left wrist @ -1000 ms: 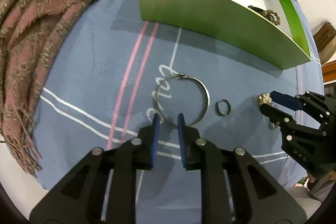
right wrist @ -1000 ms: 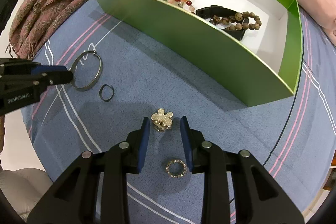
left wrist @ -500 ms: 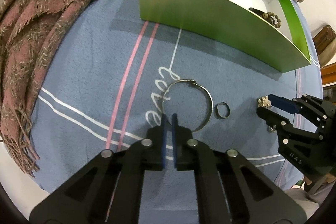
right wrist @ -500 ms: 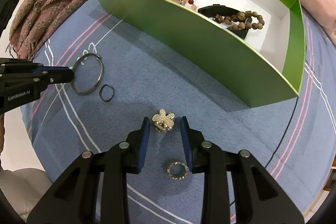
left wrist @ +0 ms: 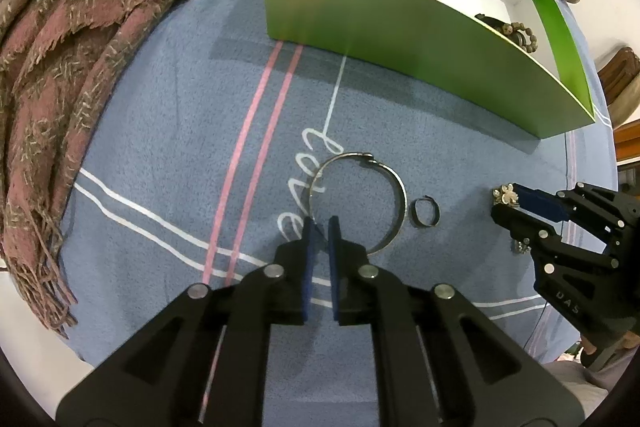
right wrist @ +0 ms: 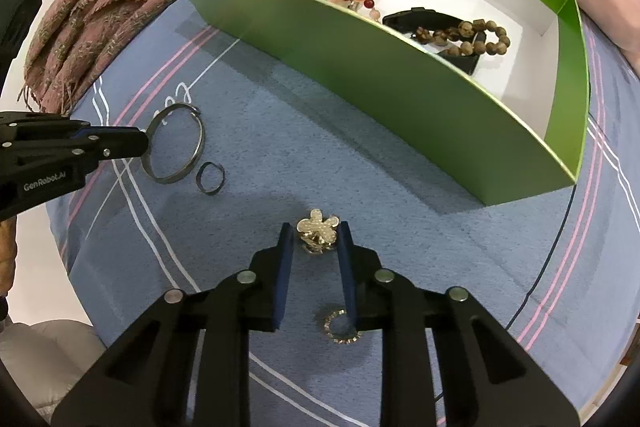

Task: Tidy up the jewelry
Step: 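Close the left tool on the silver bangle while the right tool grips the gold flower charm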

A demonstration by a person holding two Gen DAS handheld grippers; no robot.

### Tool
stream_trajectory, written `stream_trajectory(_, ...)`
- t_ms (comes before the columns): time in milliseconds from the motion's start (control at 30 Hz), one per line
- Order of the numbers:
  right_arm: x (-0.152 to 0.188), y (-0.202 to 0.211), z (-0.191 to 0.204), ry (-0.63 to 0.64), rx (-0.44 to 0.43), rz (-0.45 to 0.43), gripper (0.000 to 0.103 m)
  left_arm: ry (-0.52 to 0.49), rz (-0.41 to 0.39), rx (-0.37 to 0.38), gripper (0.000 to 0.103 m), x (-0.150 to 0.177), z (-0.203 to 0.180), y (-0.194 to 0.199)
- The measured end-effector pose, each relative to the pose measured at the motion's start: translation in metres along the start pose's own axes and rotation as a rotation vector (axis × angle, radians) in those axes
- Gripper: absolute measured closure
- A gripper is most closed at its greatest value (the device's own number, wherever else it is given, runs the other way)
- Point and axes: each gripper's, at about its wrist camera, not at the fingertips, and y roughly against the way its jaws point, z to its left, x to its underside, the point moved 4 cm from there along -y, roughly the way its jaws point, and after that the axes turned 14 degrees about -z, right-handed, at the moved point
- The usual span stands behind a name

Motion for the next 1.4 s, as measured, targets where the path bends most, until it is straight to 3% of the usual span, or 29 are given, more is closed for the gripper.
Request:
stream_trajectory(533, 0.0, 0.005, -0.003, -0.011, -0.002, -0.009, 0.083, -0.004, 0.018, -0.011, 0.1, 0.004, -0.01, -0.004)
stream_trajectory(933, 0.001, 0.002, -0.002, -0.023, 0.002, -0.005, 0.083, -0.081, 0.025, -0.085, 0.097, 0.014, -0.029, -0.008)
stream_trajectory(1400, -0.006, 0.02, 0.0, -0.023, -0.001, -0.045, 0.083, -0.026, -0.032, -0.053, 0.1, -0.001, -0.029, 0.016)
